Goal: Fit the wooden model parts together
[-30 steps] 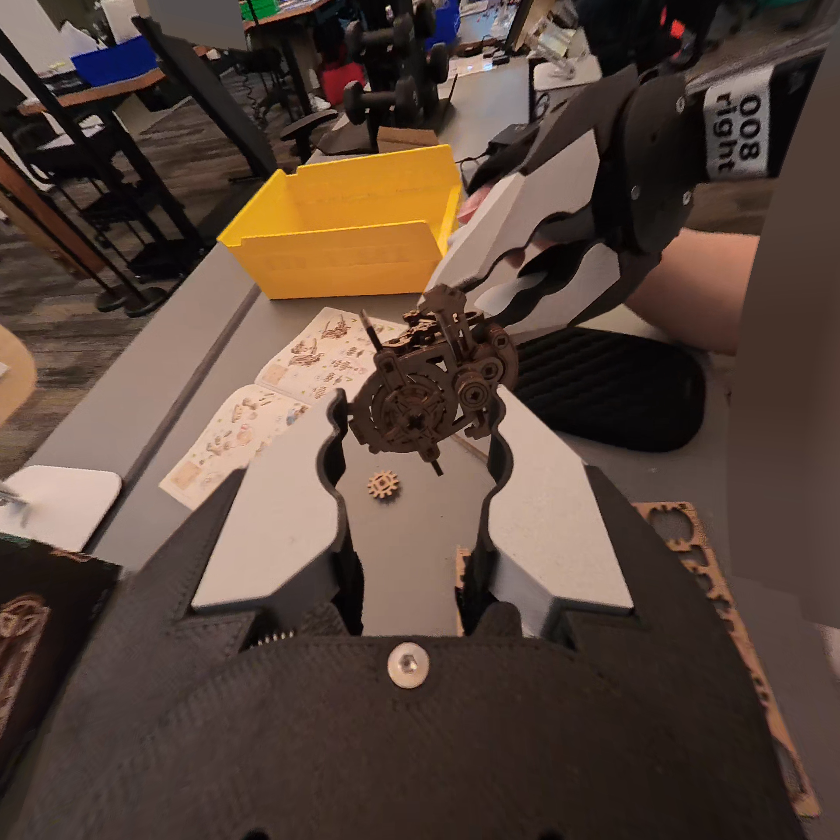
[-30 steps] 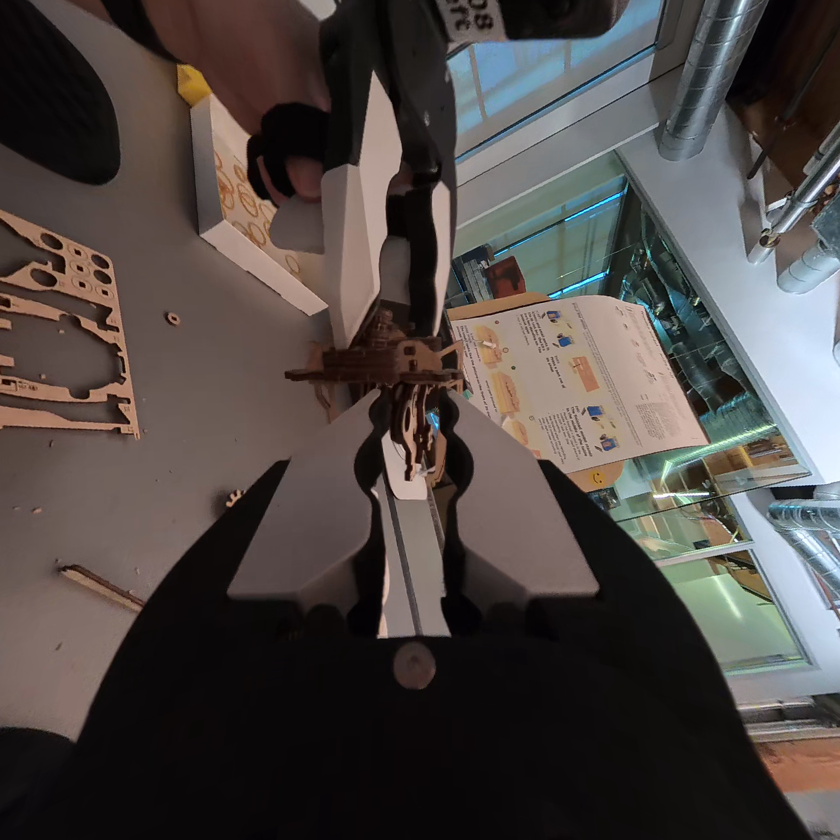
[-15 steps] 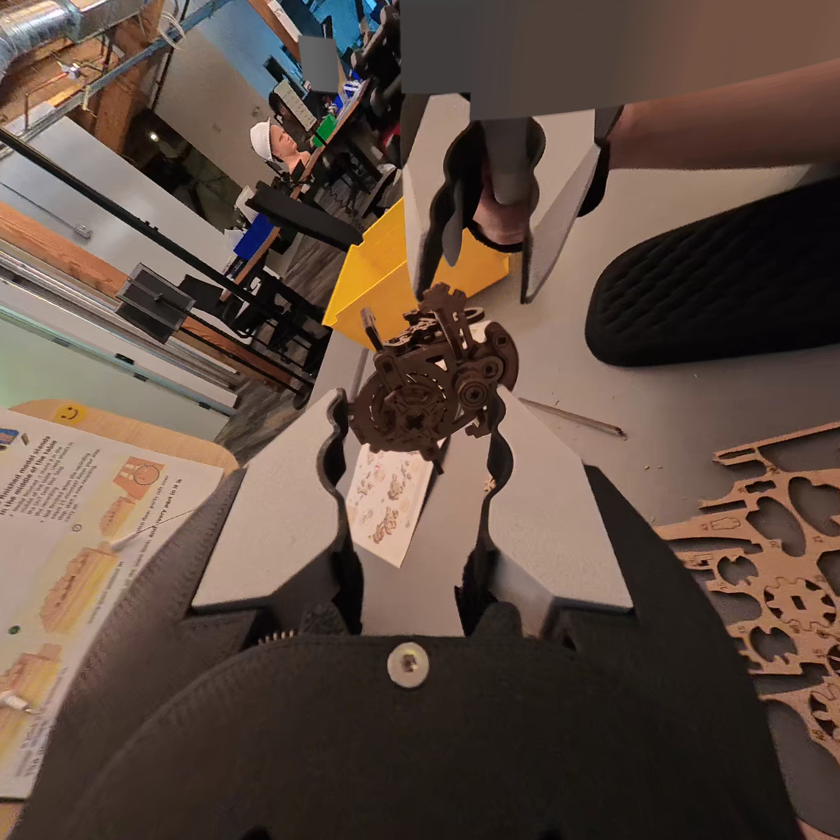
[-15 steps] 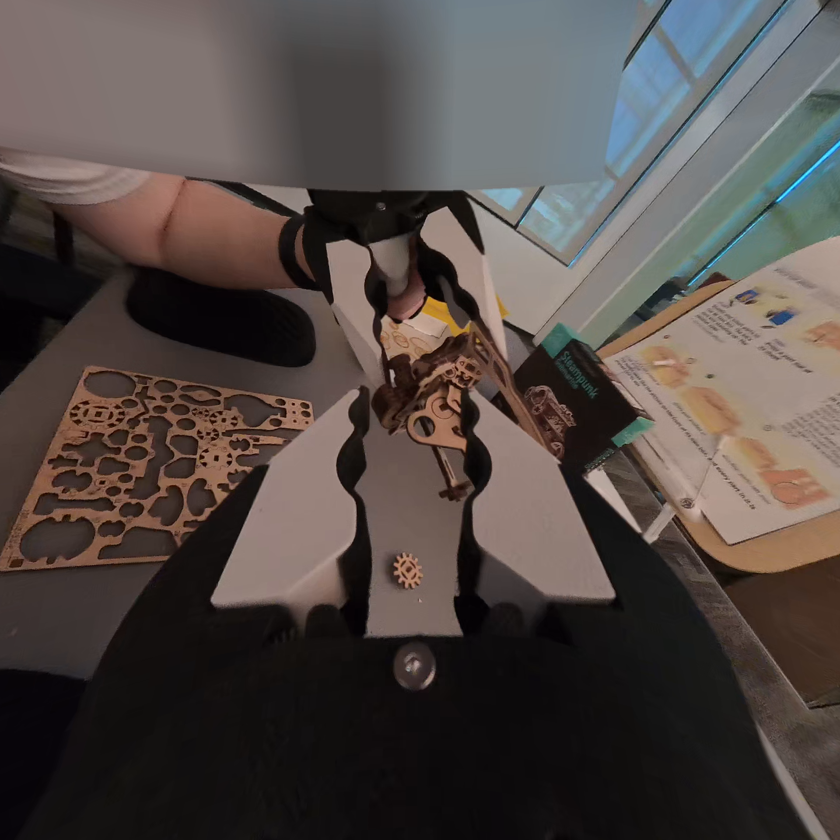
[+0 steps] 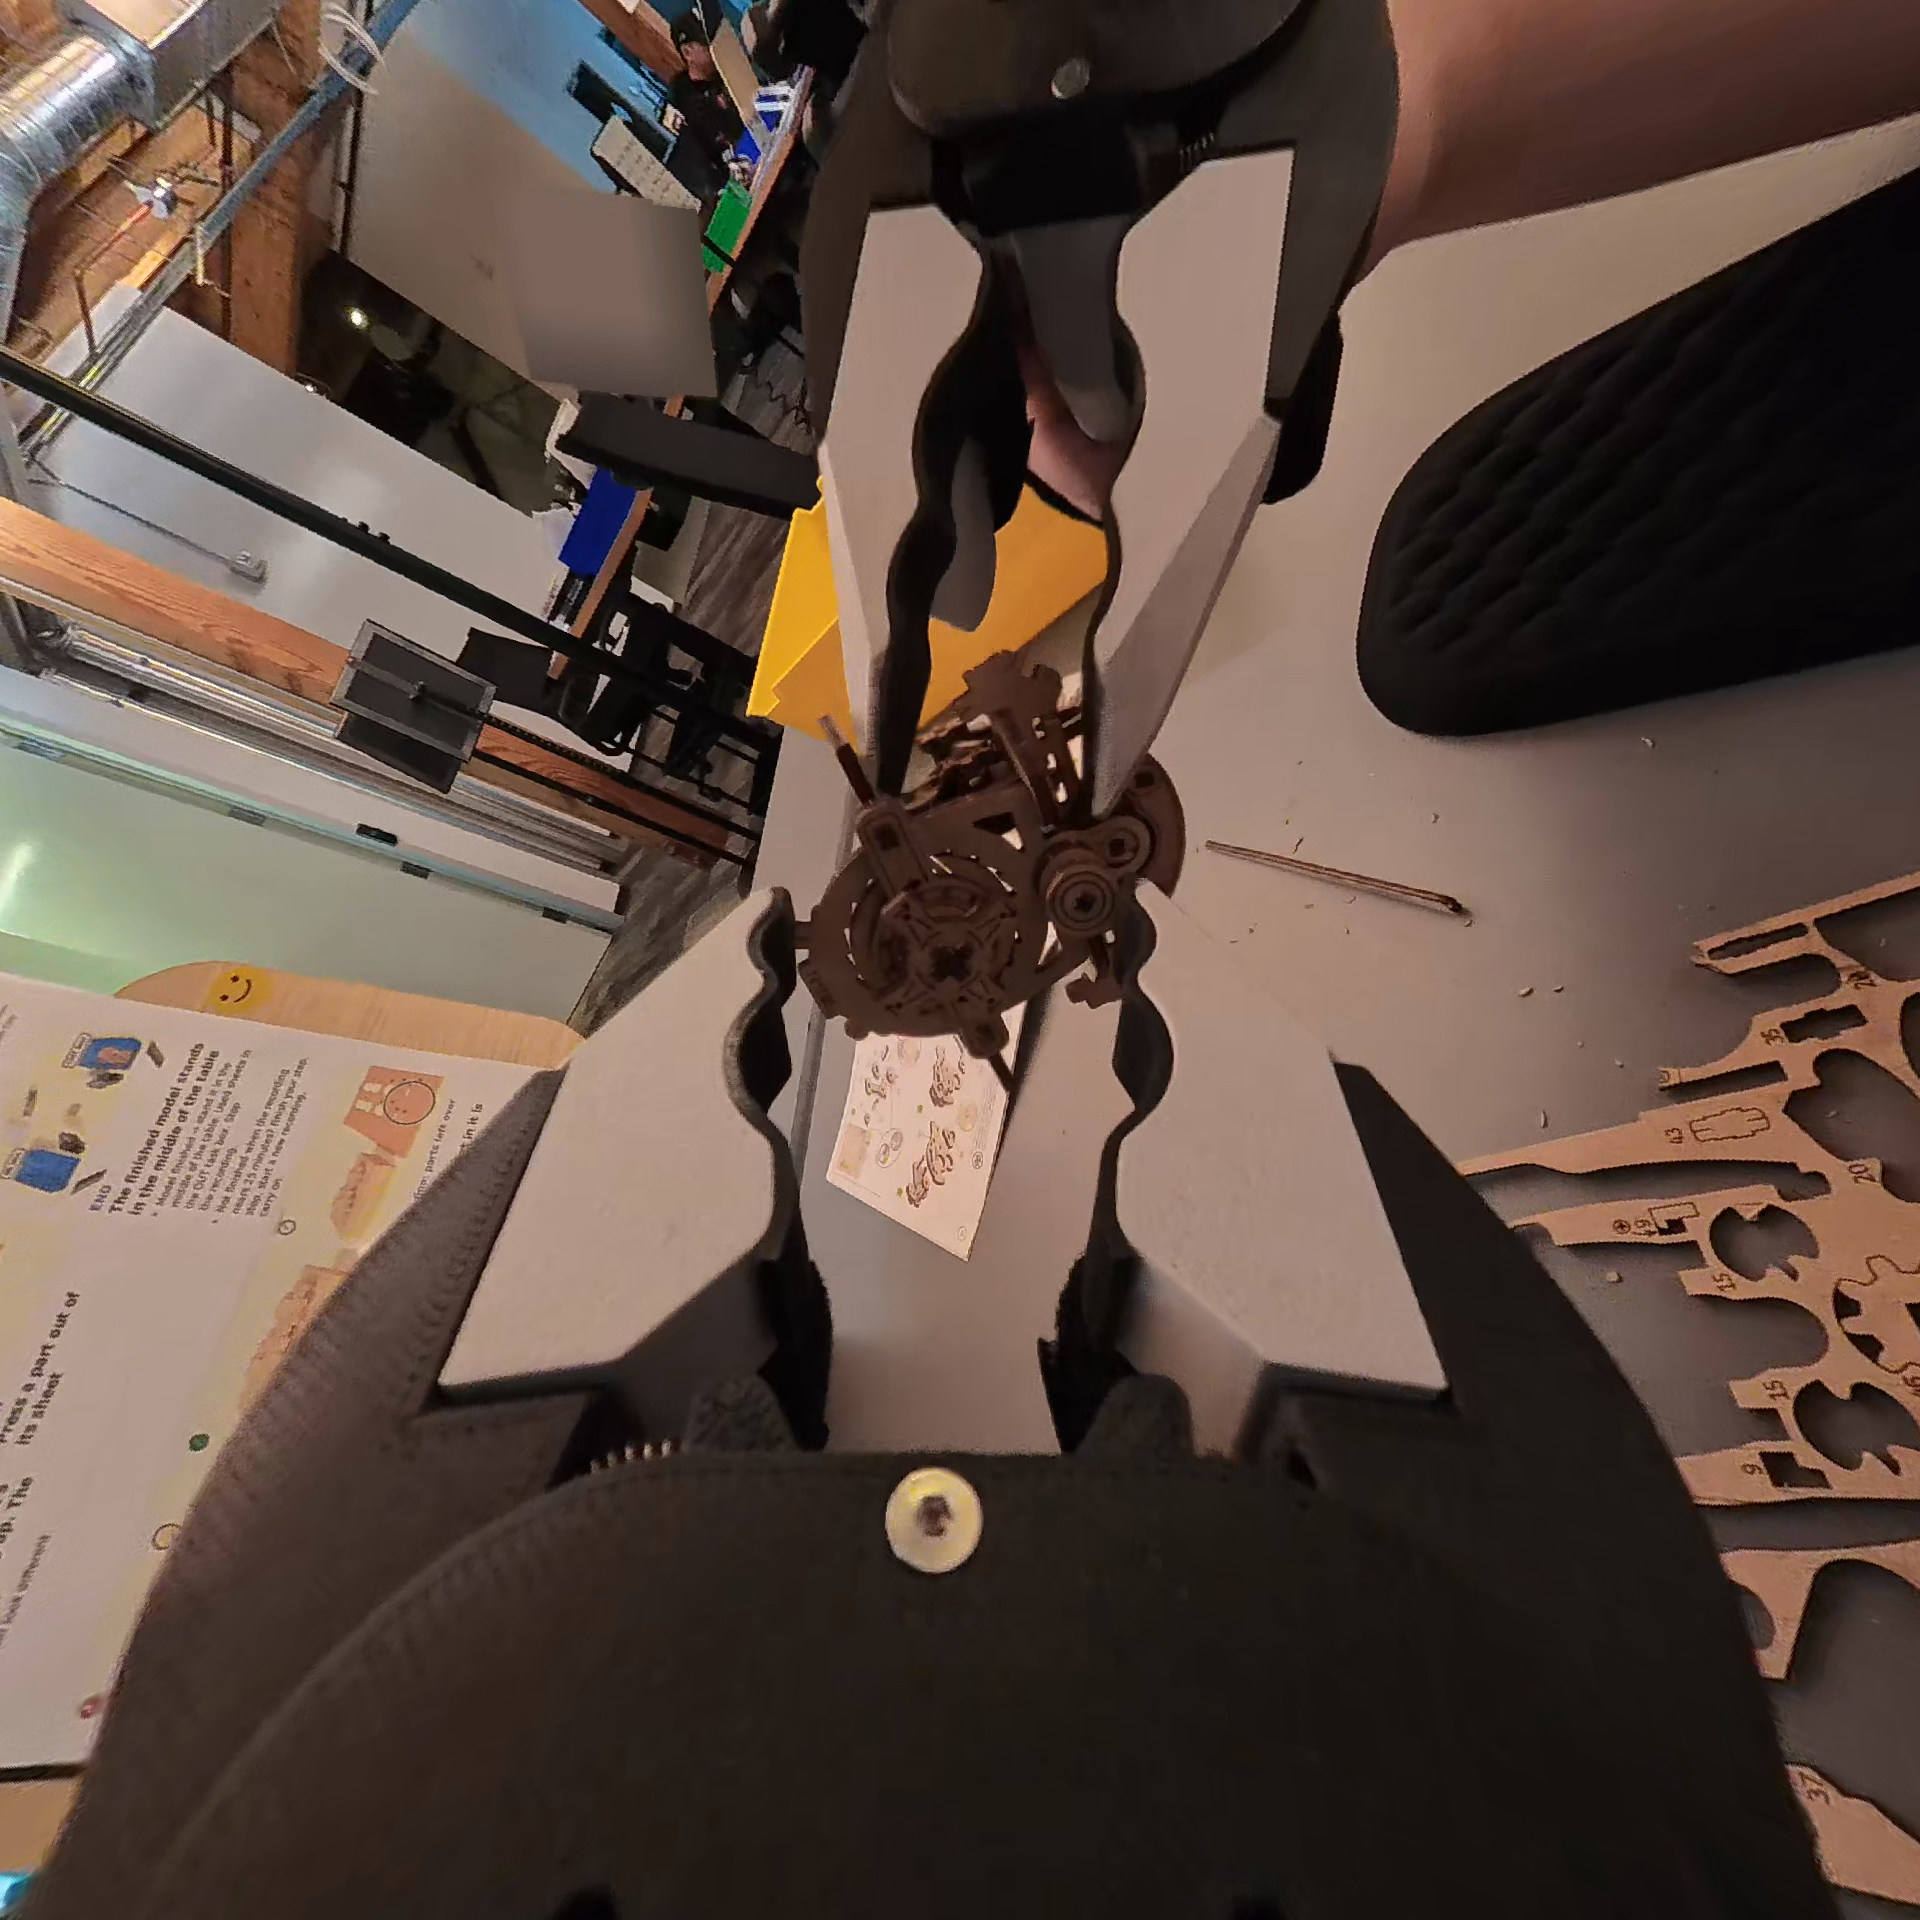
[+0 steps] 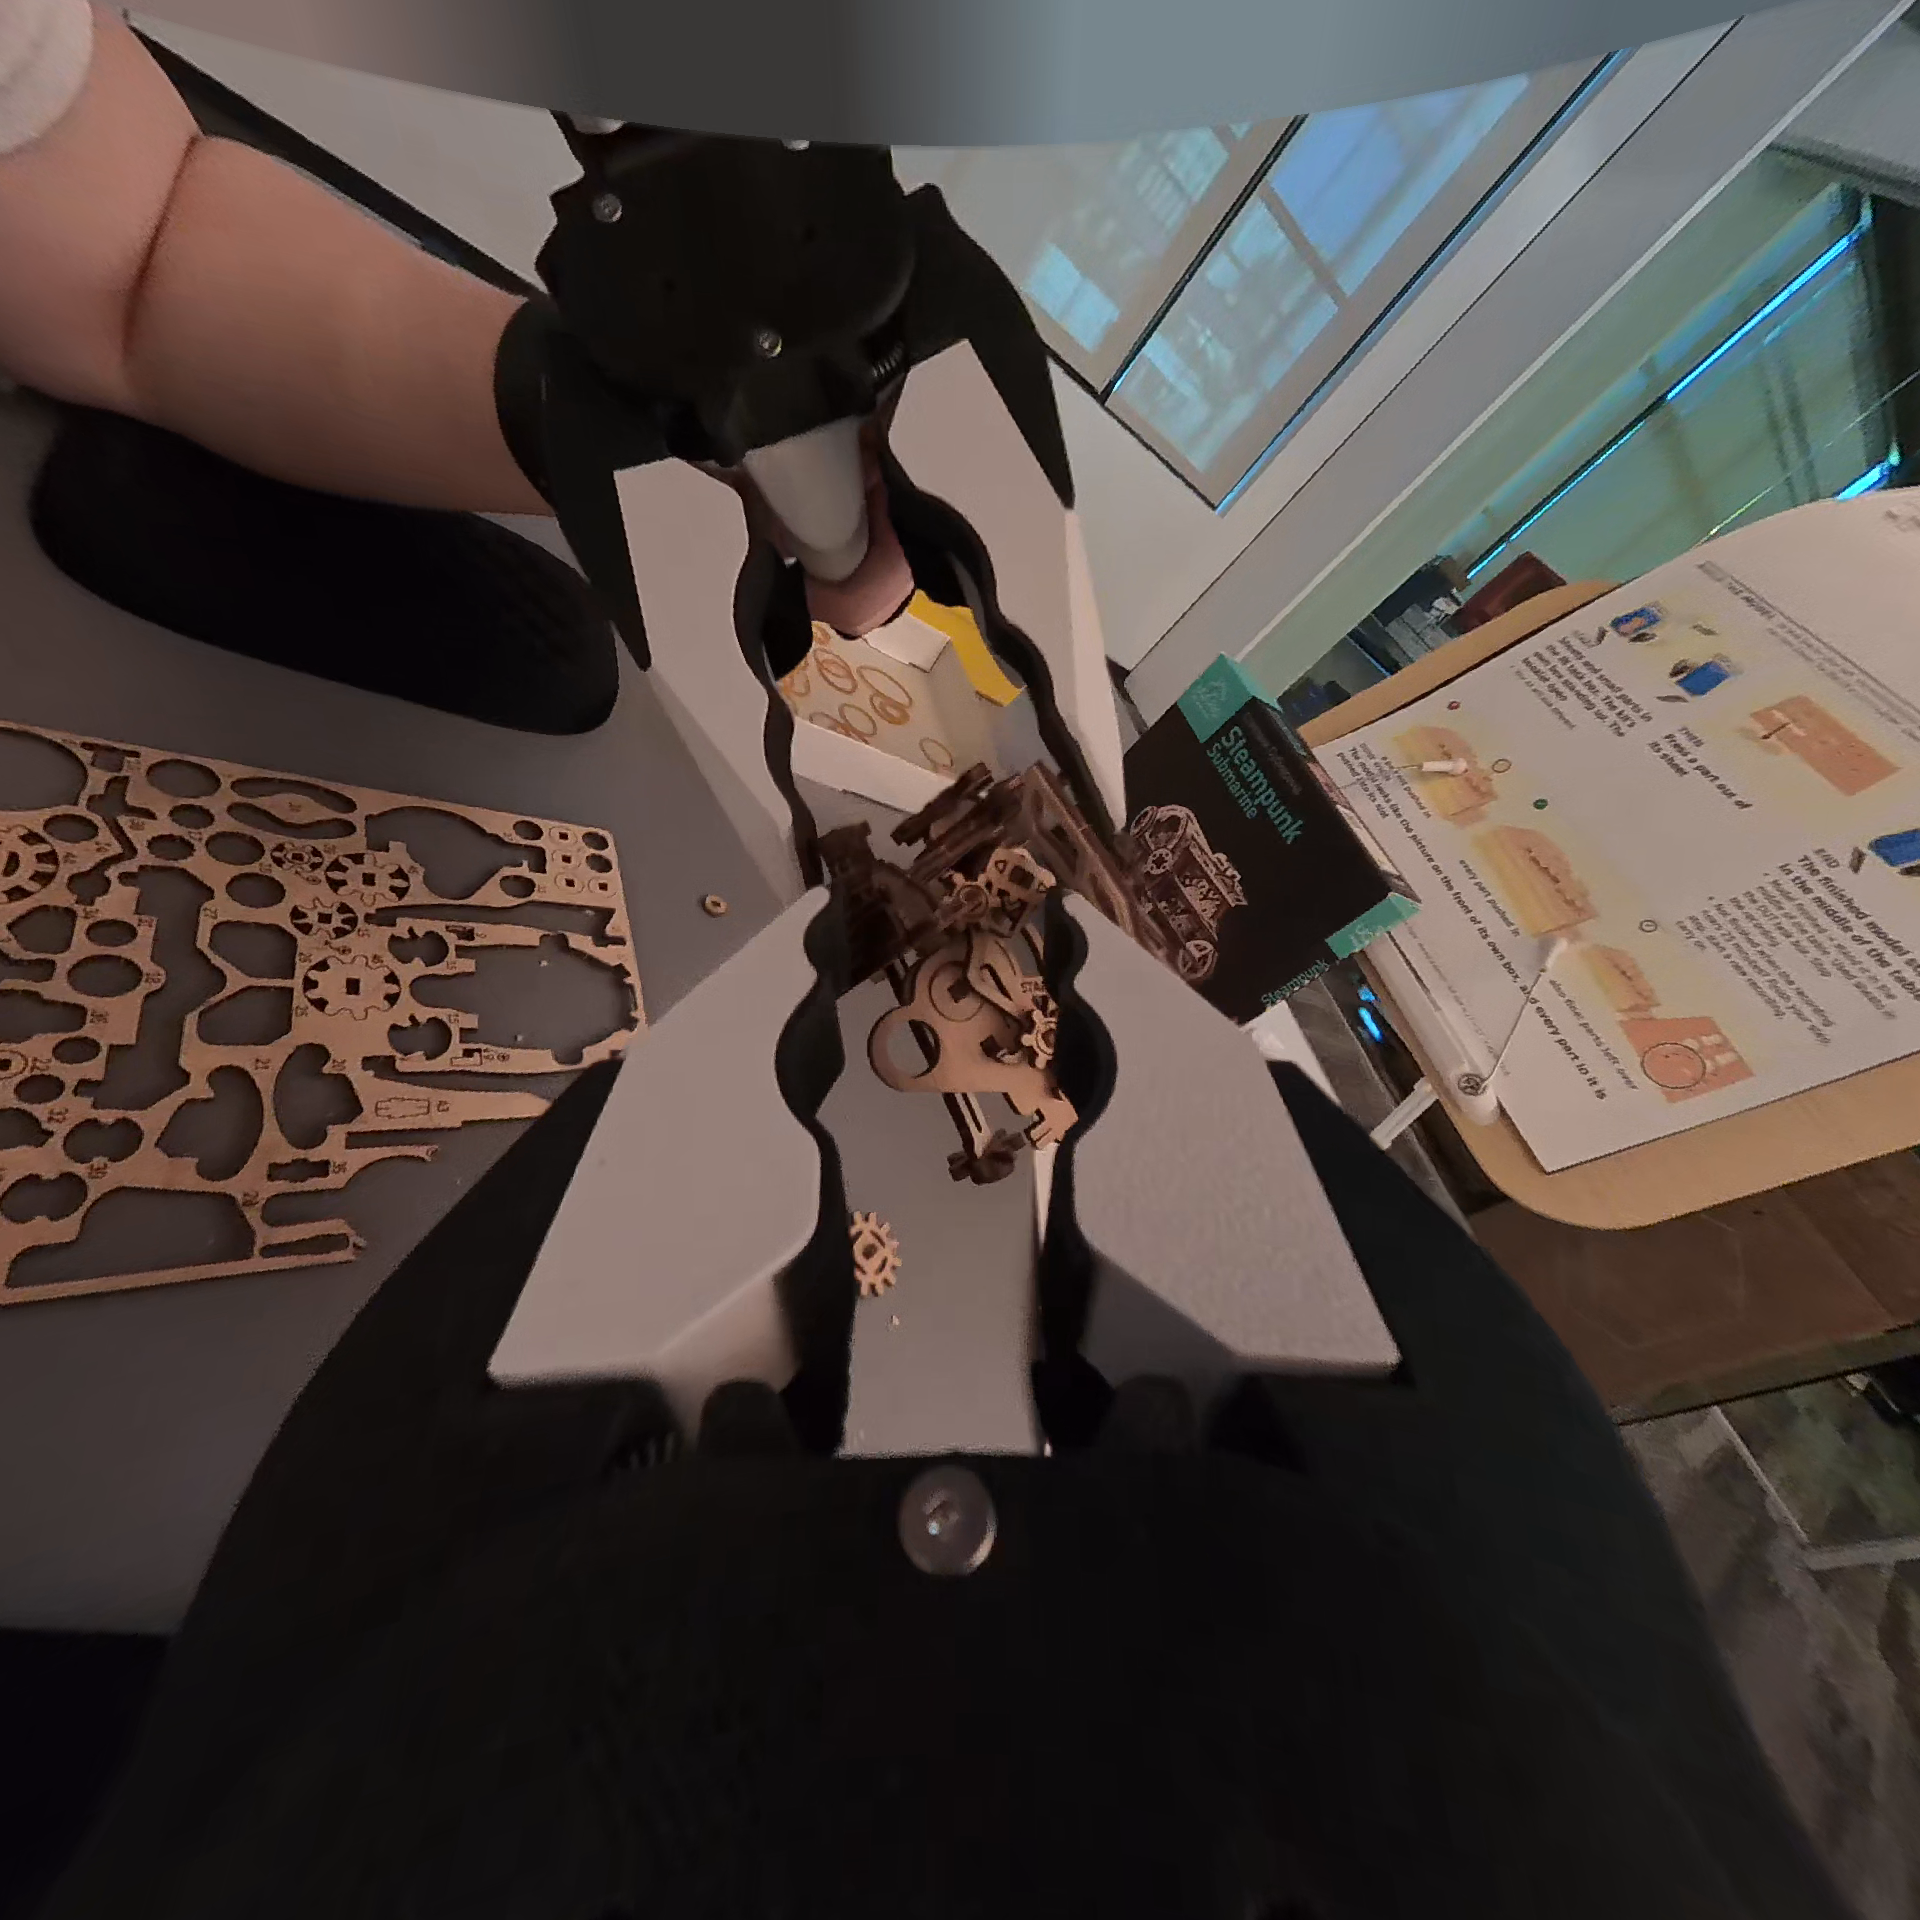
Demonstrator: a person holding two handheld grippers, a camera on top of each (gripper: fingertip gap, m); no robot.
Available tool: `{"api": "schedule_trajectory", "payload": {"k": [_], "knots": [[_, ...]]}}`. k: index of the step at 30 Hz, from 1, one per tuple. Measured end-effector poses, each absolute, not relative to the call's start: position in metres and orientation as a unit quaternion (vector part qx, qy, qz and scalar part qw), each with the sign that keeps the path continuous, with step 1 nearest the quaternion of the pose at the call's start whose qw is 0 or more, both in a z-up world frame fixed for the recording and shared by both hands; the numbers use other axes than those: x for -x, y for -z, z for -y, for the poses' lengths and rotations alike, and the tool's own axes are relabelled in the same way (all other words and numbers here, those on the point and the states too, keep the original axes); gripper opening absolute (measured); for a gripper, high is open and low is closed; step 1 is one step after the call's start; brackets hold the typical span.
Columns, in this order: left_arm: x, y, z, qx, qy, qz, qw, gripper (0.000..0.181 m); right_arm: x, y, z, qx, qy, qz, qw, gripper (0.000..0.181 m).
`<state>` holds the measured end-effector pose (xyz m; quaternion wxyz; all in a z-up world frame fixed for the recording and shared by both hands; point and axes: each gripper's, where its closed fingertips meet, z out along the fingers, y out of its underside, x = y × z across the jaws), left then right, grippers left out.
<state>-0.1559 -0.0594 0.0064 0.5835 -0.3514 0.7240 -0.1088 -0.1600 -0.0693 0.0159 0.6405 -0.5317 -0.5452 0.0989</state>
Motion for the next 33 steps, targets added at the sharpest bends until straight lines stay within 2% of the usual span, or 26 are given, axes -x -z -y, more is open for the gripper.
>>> {"api": "schedule_trajectory", "payload": {"k": [10,21,33], "knots": [[0.1563,-0.0070,0.0612,0.344,0.101,-0.727,0.585,0.060,0.1598,-0.0163,0.0703,0.527,-0.111,0.546,0.642,0.034],[0.1570,-0.0035,0.0646,0.358,0.136,-0.734,0.561,0.060,0.1592,-0.0098,0.0704,0.569,-0.164,0.532,0.605,0.033],[0.1557,-0.0012,0.0611,0.392,0.177,-0.724,0.539,0.060,0.1586,-0.0120,0.0686,0.561,-0.129,0.535,0.619,0.029]]}}
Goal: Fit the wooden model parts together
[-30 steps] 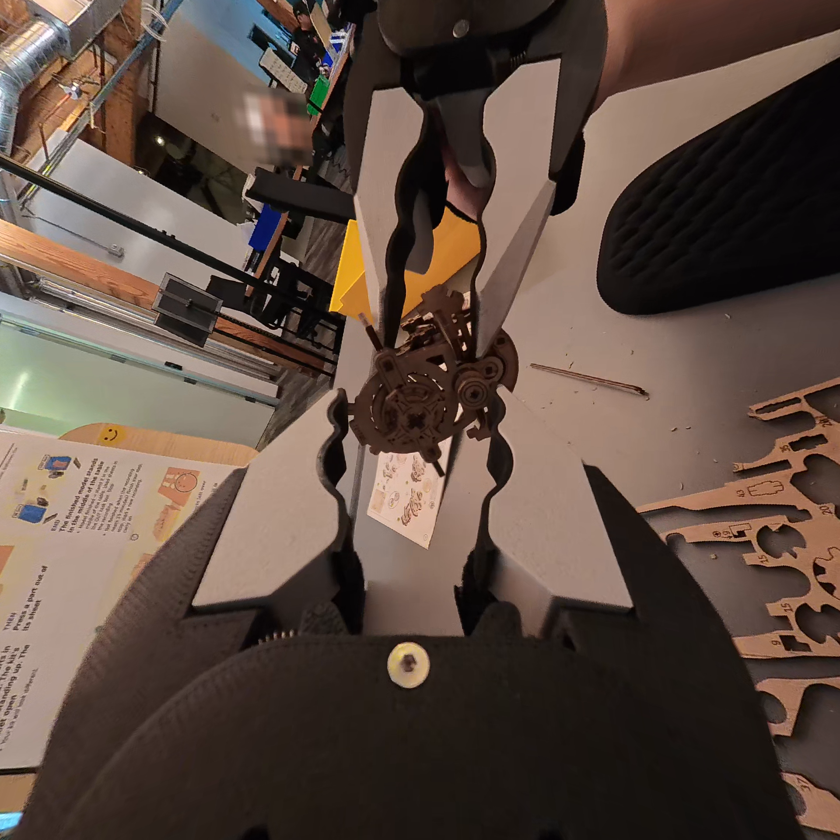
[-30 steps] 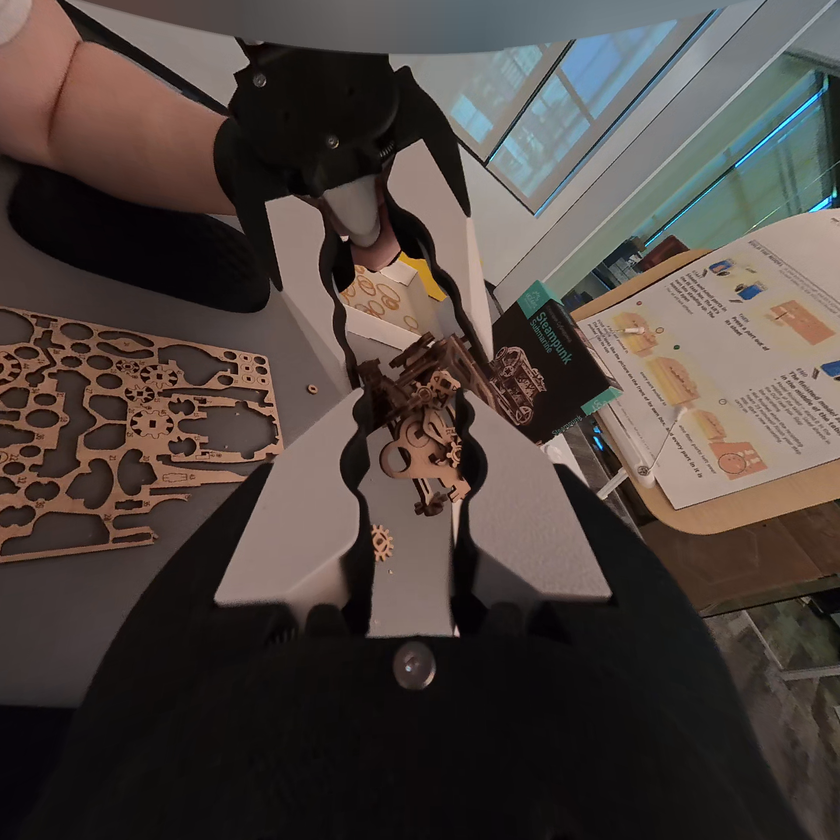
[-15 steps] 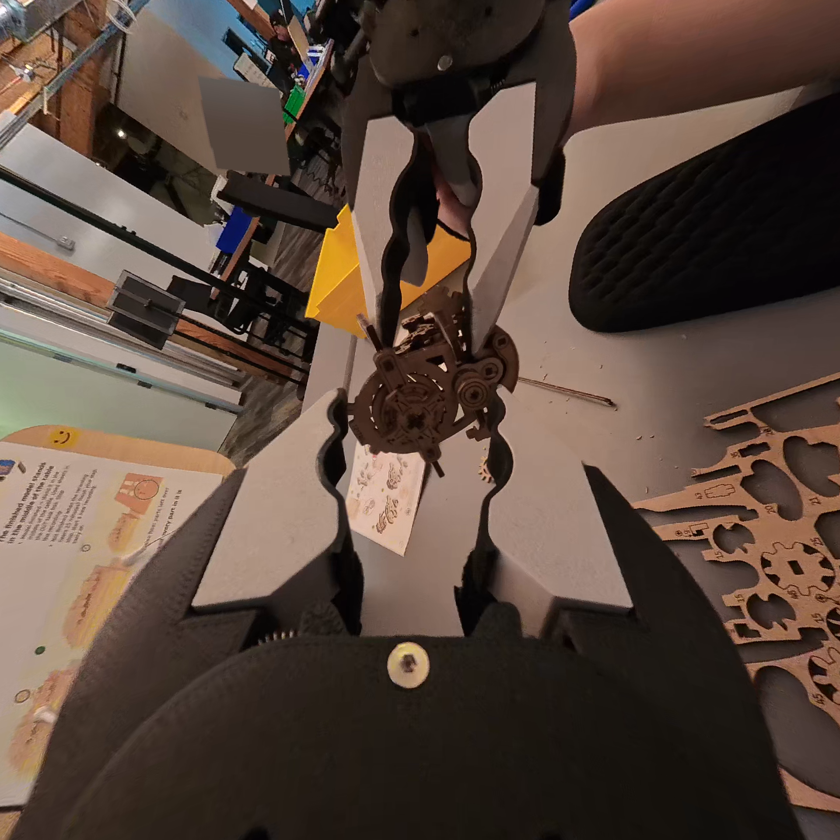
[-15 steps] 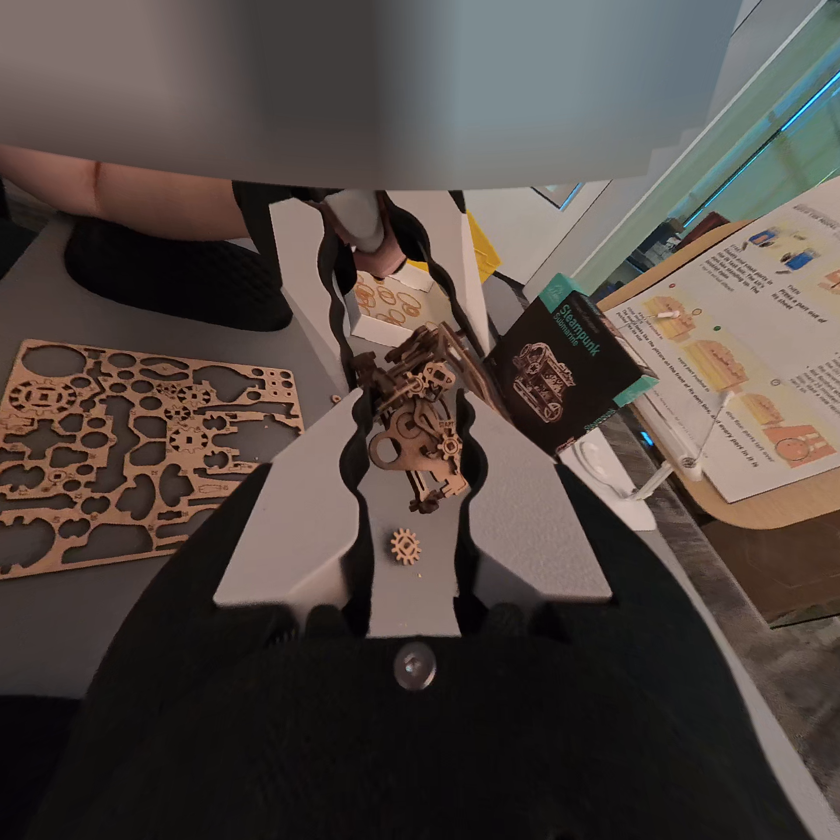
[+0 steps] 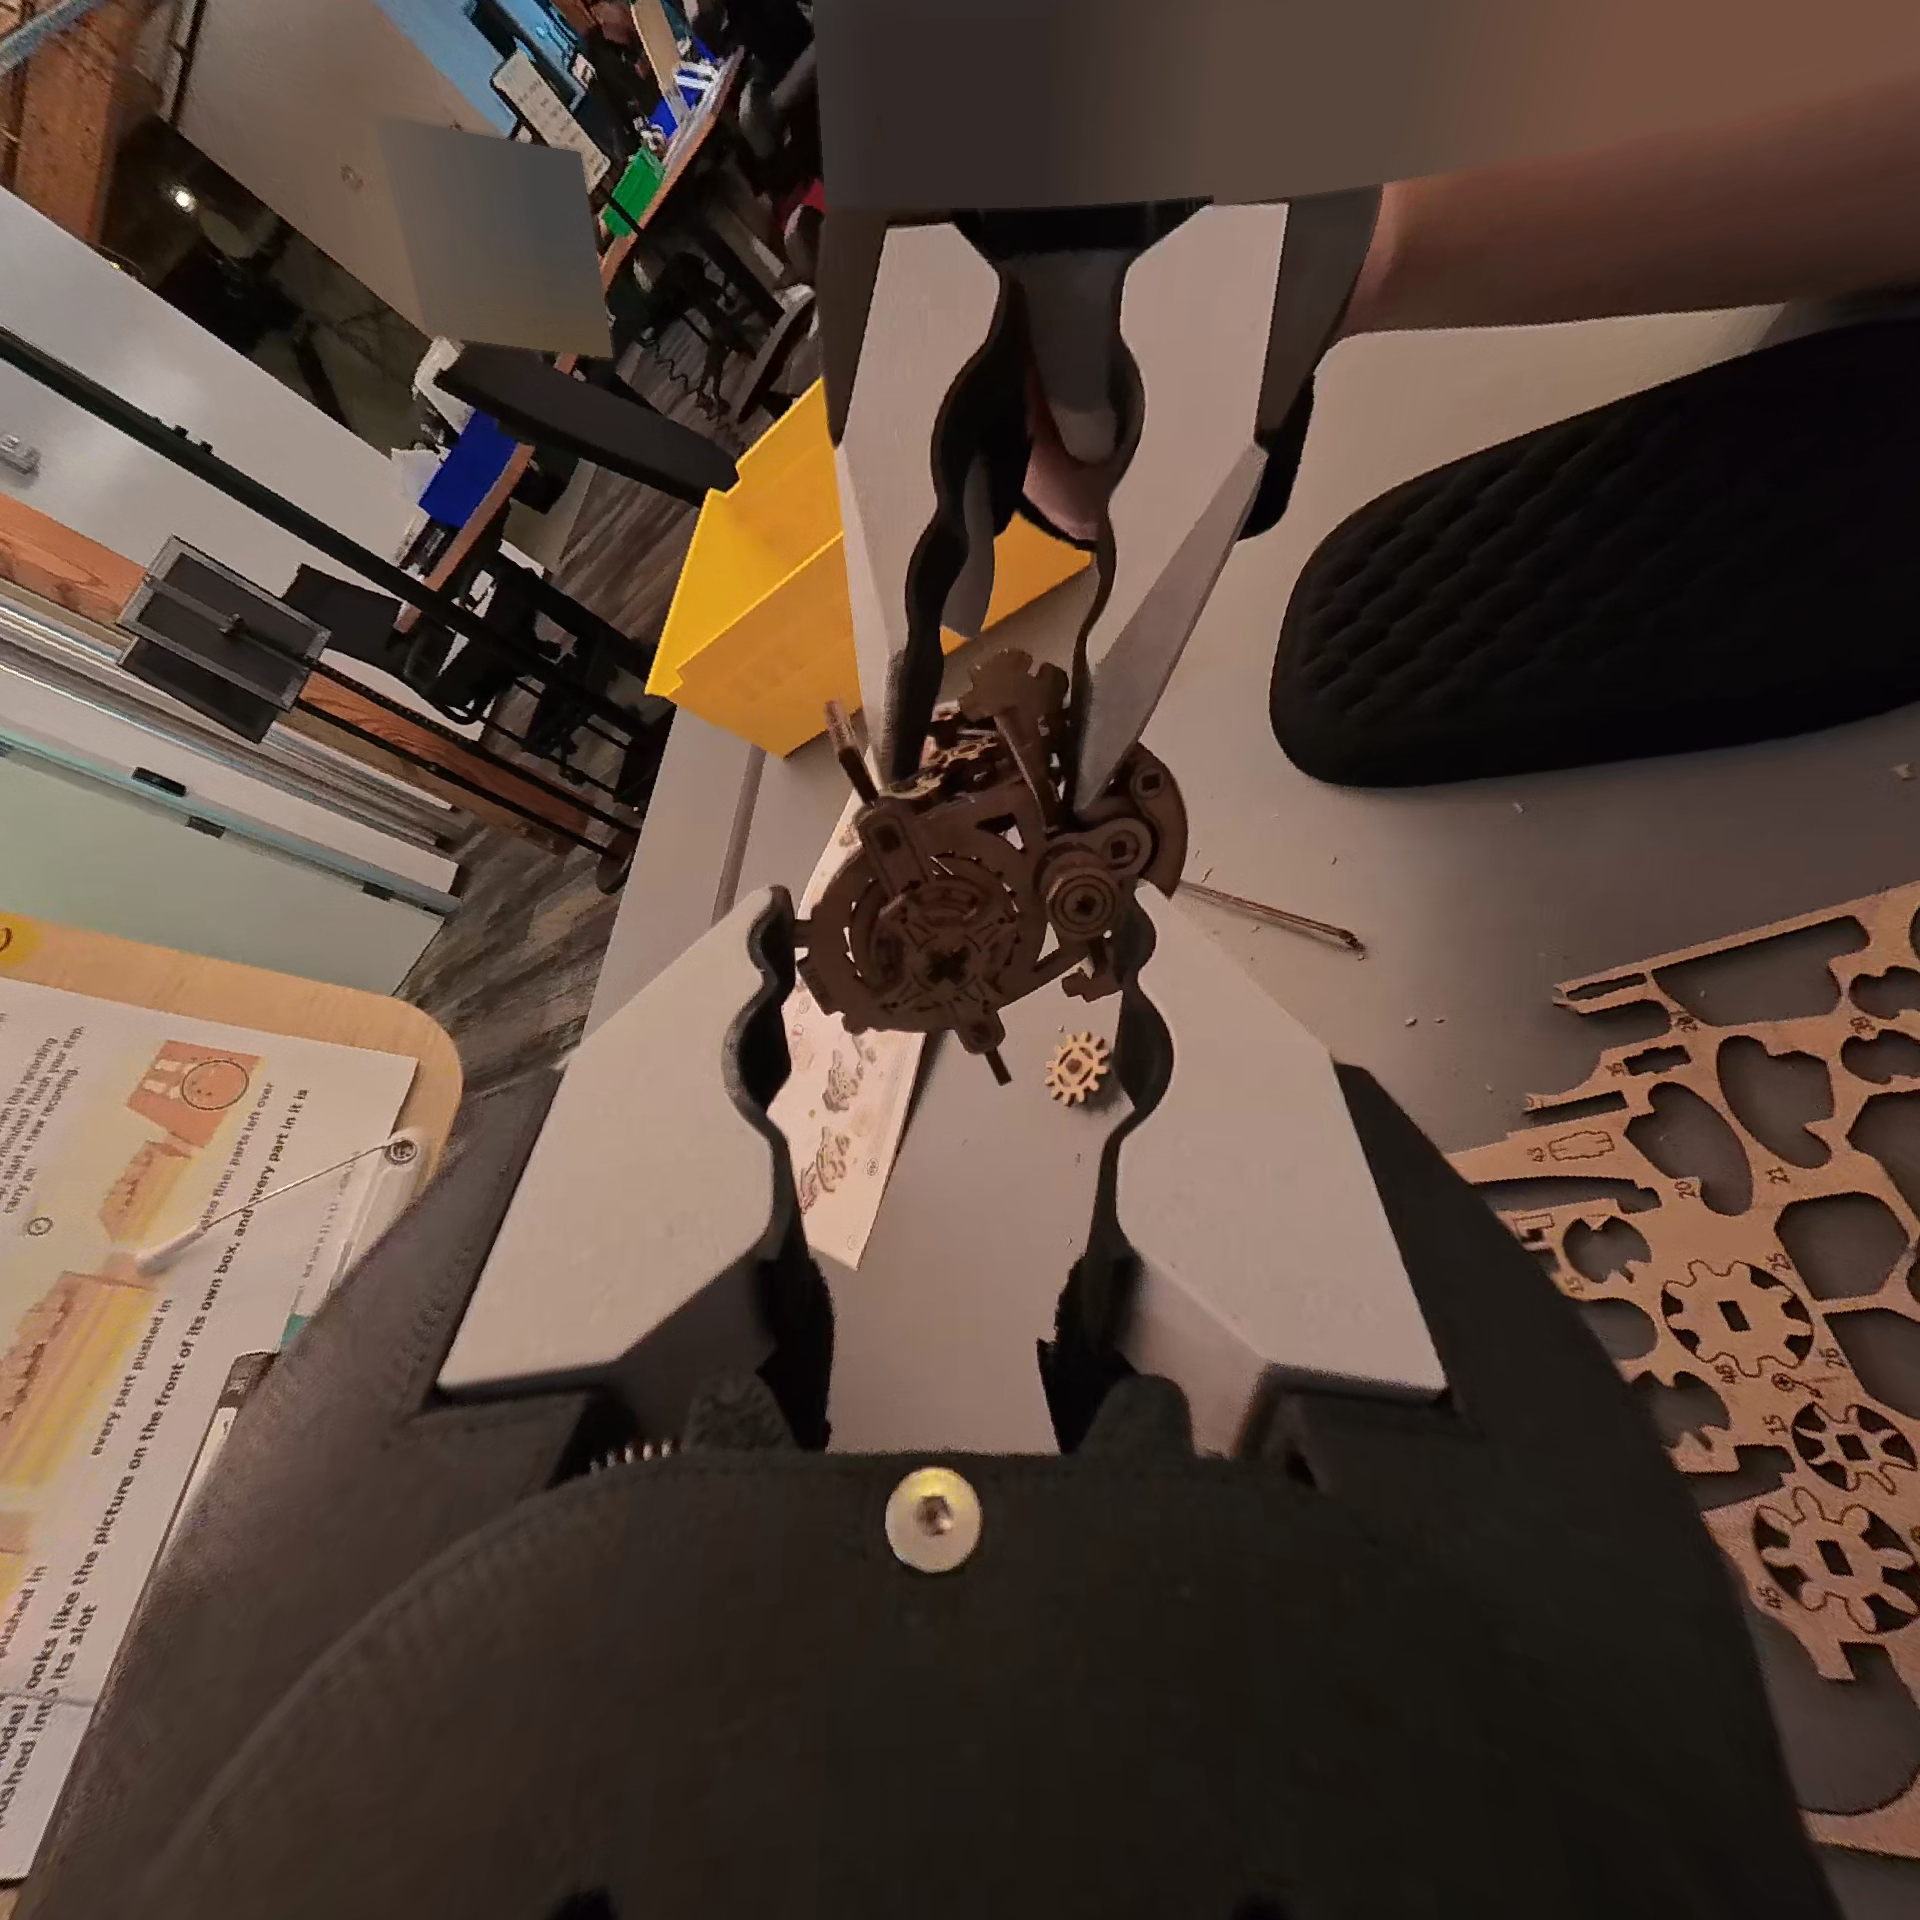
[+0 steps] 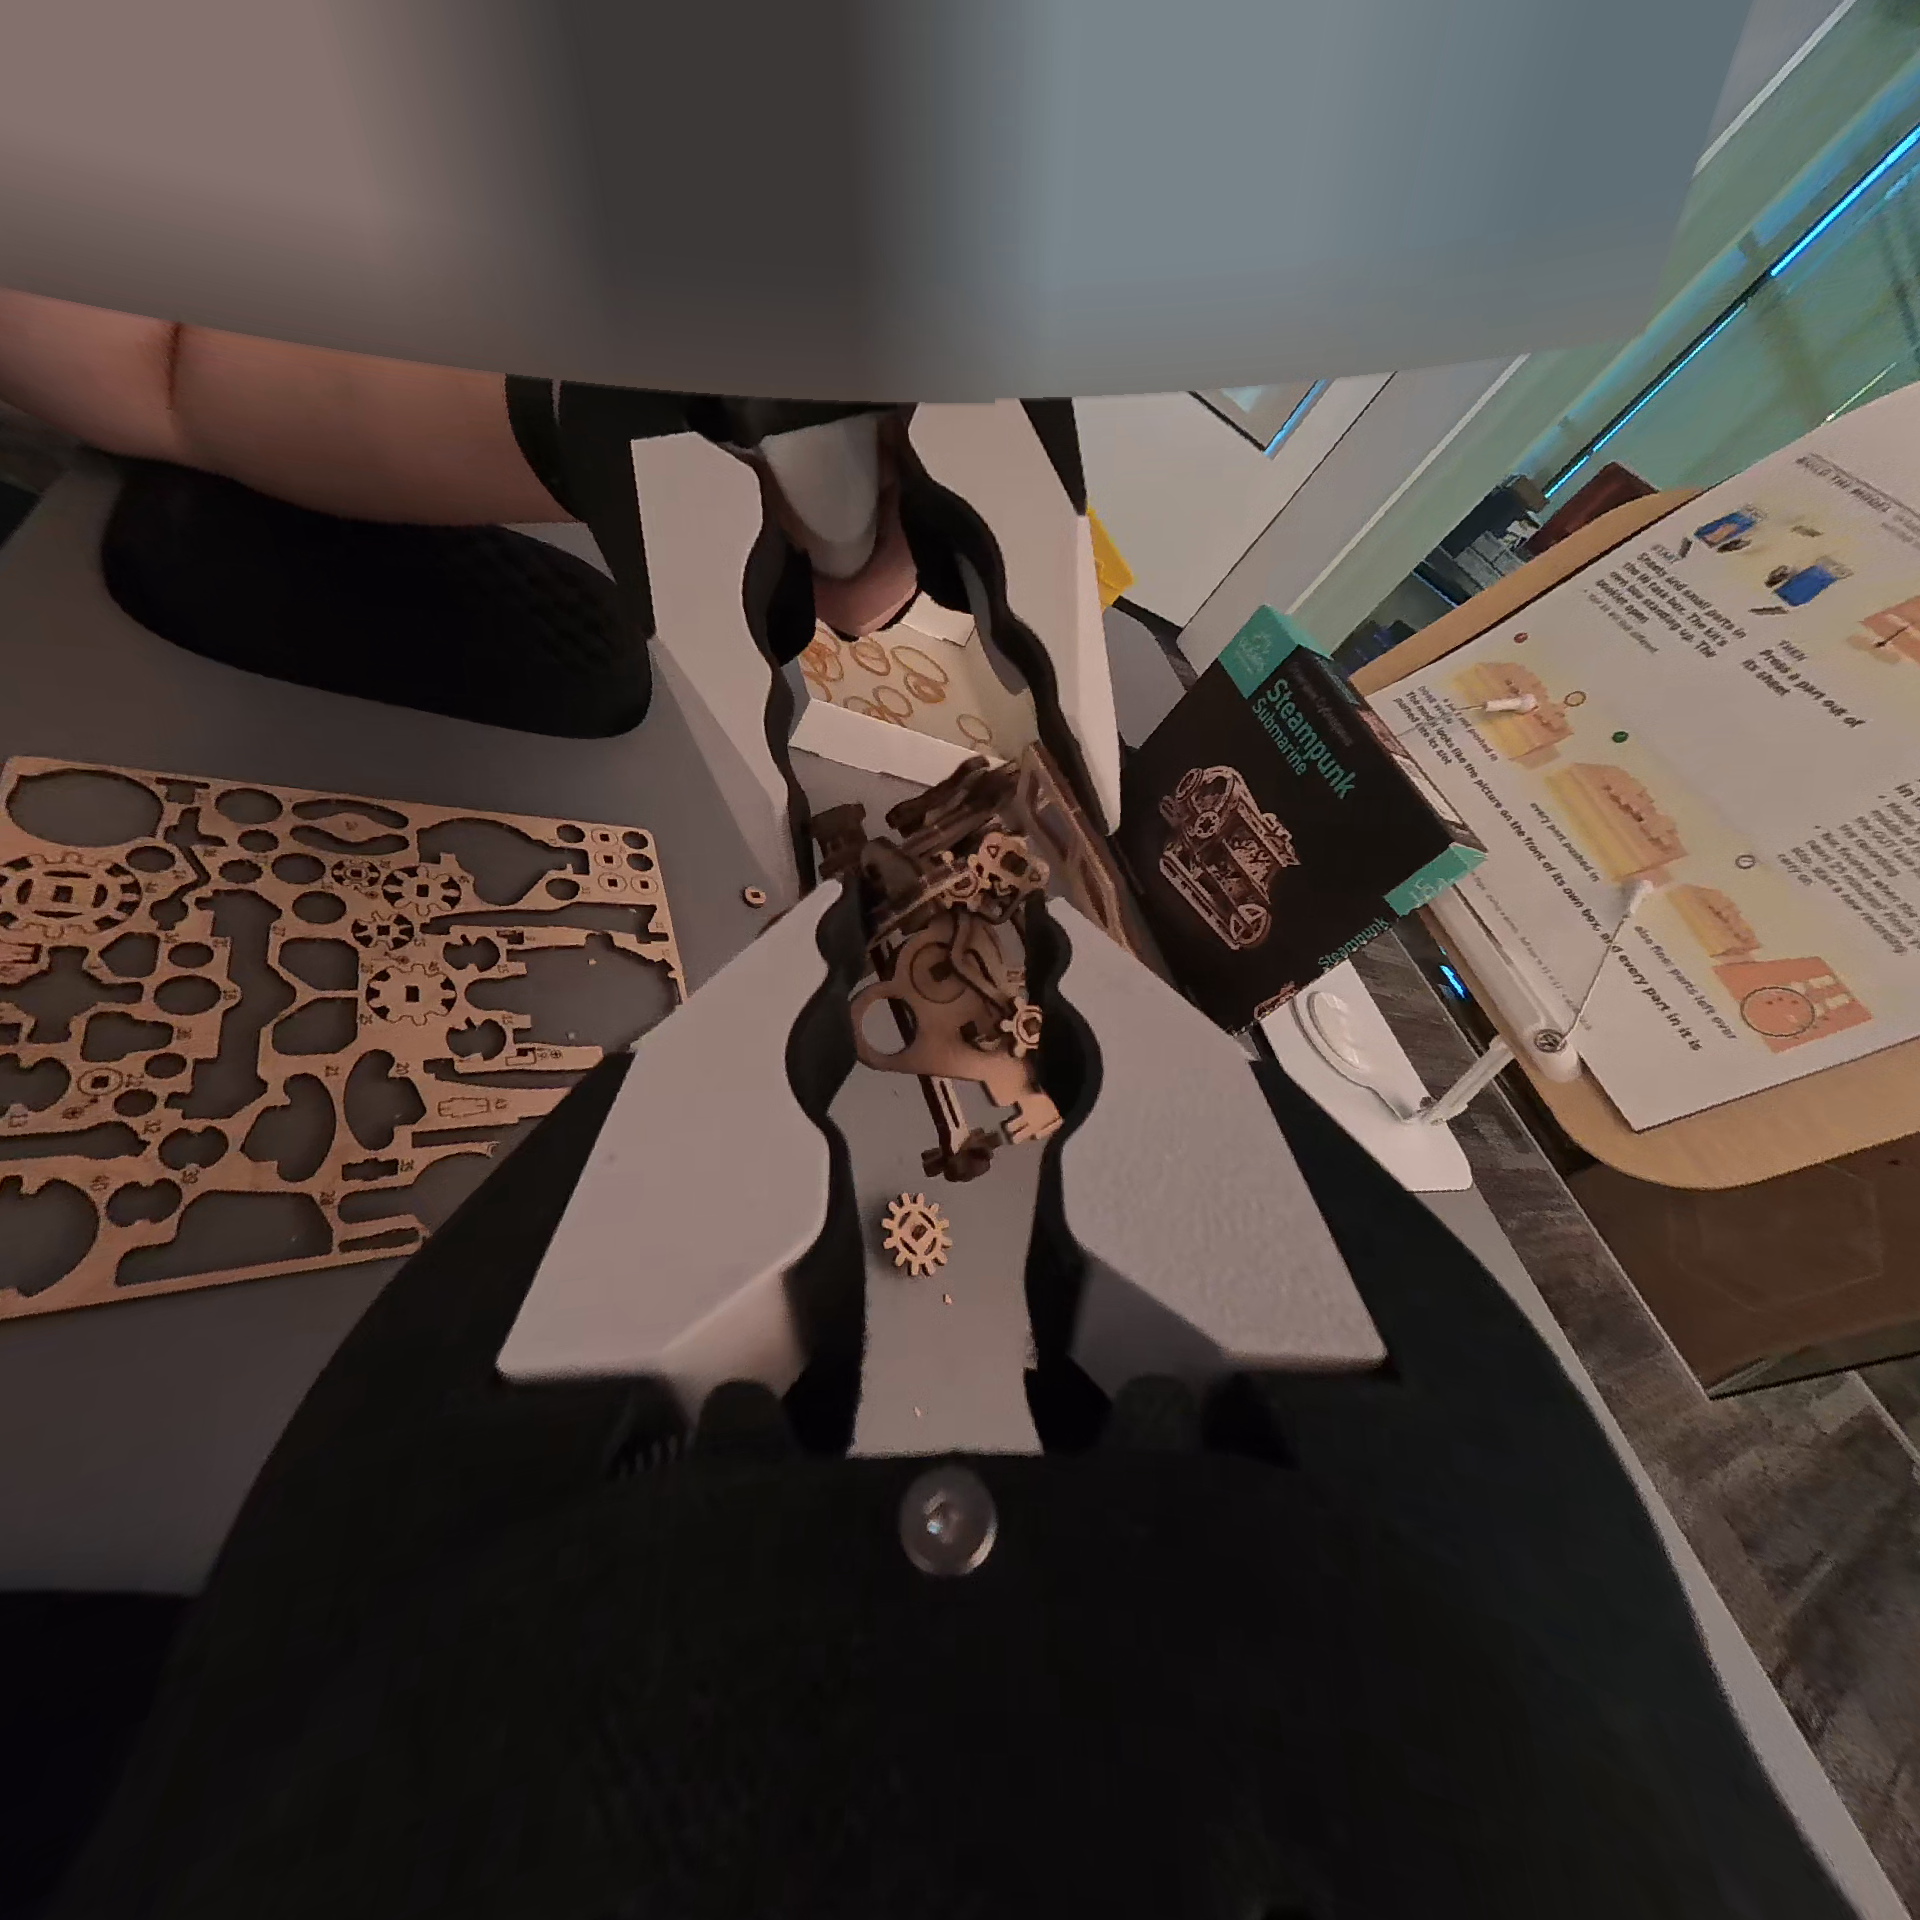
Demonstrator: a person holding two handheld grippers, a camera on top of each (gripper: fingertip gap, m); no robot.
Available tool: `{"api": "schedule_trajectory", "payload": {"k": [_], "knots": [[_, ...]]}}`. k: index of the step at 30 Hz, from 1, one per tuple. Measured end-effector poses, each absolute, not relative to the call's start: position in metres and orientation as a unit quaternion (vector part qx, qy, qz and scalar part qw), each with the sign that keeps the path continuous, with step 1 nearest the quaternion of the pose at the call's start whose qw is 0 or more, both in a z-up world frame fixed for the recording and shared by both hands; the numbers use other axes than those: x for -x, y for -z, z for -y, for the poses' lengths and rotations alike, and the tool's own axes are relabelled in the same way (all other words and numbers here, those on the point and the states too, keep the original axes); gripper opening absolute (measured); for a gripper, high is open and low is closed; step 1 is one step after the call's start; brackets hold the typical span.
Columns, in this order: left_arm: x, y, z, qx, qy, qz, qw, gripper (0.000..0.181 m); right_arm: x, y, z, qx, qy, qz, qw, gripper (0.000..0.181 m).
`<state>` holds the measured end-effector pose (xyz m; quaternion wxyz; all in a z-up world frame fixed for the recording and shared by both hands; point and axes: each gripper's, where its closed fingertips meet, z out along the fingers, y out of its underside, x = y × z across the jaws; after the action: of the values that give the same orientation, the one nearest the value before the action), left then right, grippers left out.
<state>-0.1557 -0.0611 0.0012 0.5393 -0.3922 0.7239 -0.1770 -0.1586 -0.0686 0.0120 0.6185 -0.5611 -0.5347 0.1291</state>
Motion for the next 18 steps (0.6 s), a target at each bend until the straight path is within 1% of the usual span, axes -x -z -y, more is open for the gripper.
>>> {"api": "schedule_trajectory", "payload": {"k": [5,11,13,15,16,18], "knots": [[0.158,0.005,0.061,0.386,0.160,-0.740,0.526,0.060,0.159,-0.007,0.070,0.558,-0.130,0.550,0.608,0.031],[0.161,0.015,0.057,0.365,0.073,-0.766,0.524,0.060,0.159,-0.005,0.081,0.463,0.012,0.624,0.630,0.031],[0.163,0.020,0.057,0.358,0.046,-0.777,0.516,0.060,0.161,-0.008,0.083,0.458,0.002,0.621,0.636,0.038],[0.163,0.028,0.066,0.355,0.057,-0.794,0.490,0.060,0.162,-0.006,0.083,0.469,-0.020,0.618,0.631,0.056],[0.164,0.034,0.071,0.358,0.063,-0.804,0.471,0.060,0.163,-0.001,0.082,0.478,-0.033,0.621,0.620,0.060],[0.166,0.045,0.074,0.362,0.058,-0.816,0.447,0.060,0.168,0.017,0.082,0.503,-0.051,0.637,0.582,0.057]]}}
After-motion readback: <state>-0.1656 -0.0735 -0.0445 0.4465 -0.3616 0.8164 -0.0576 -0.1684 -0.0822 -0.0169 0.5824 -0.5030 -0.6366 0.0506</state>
